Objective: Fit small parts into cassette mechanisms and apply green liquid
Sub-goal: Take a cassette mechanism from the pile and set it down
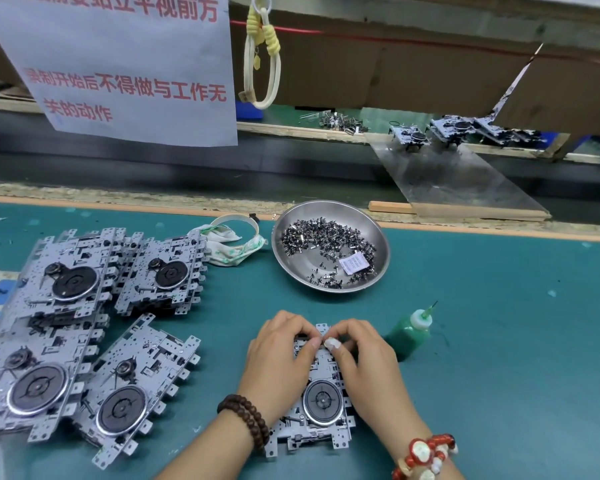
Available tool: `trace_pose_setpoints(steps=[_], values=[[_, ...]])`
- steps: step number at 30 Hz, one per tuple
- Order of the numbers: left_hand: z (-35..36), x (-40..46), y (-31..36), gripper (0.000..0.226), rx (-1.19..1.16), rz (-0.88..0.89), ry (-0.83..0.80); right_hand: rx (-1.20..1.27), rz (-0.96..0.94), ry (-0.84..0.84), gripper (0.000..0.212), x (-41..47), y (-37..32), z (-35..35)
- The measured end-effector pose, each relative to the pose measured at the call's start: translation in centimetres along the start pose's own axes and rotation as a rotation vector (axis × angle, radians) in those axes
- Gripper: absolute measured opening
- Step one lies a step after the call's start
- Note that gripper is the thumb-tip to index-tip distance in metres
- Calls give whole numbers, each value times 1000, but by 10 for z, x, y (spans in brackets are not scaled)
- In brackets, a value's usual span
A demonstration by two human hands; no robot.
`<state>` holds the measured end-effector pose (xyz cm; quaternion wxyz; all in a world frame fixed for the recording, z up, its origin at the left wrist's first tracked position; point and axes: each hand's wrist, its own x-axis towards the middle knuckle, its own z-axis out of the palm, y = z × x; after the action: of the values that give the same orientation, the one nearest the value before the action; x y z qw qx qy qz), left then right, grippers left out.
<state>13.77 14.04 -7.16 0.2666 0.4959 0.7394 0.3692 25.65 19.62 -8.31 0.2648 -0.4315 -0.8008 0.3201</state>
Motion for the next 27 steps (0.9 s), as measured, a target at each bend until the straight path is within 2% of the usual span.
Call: trace_pose_setpoints(steps=[5,10,20,27], values=[[0,0,1,19,-5,-12,3,57,54,-12,30,-3,1,0],[0,1,1,15,14,-6,13,255,147,-60,21,-5,1,-1],[0,0,1,21,19,13,18,477,265,-84,25,-2,-2,-1],[0,-1,0,32,35,42,11,490,289,-63,29,-1,-3,2]])
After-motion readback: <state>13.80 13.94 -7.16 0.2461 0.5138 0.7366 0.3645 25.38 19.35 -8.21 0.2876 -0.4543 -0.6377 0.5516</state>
